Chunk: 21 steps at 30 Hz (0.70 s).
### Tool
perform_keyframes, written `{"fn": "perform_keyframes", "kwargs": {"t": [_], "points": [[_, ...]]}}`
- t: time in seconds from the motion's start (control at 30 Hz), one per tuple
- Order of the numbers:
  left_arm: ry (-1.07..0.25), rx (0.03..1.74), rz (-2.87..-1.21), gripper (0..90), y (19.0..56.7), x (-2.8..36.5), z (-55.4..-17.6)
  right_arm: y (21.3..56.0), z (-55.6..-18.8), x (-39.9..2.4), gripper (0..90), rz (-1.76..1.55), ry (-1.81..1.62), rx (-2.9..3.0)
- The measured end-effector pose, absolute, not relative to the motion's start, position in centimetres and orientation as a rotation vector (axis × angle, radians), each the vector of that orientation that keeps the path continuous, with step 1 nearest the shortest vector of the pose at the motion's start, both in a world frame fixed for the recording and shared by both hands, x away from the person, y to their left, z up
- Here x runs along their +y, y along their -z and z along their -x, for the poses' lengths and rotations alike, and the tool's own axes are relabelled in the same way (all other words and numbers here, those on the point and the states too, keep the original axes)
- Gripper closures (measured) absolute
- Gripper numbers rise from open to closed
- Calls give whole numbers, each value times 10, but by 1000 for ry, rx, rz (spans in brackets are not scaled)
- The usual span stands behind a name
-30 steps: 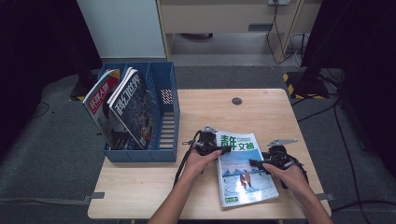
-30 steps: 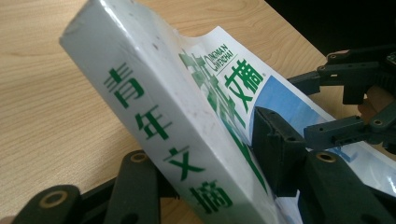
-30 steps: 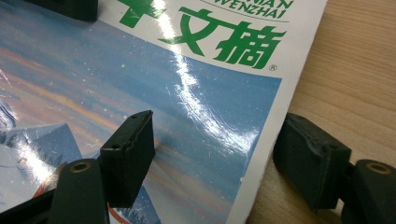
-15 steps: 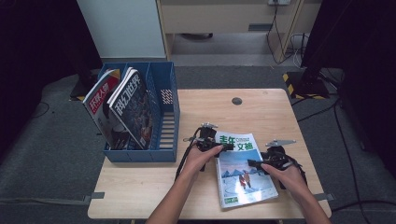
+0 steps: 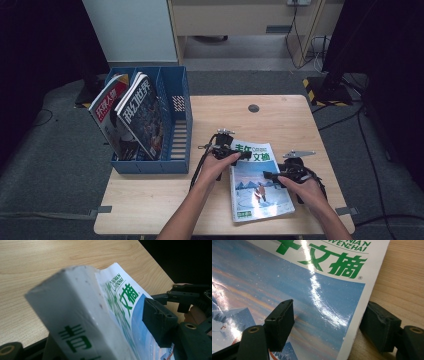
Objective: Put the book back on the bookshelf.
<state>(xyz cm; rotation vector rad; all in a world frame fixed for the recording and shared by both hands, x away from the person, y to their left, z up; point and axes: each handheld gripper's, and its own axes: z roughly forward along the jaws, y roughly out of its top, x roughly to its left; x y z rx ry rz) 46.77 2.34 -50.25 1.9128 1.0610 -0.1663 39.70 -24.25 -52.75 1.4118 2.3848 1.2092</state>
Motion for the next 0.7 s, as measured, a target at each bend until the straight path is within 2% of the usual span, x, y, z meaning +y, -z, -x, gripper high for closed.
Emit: {"fn": "perform_keyframes", "kwargs": {"t": [0.7], "points": [[216,1078,-1924,424,503,24,-476,527,-394,-236,287,-1359,-1222,2421]]}}
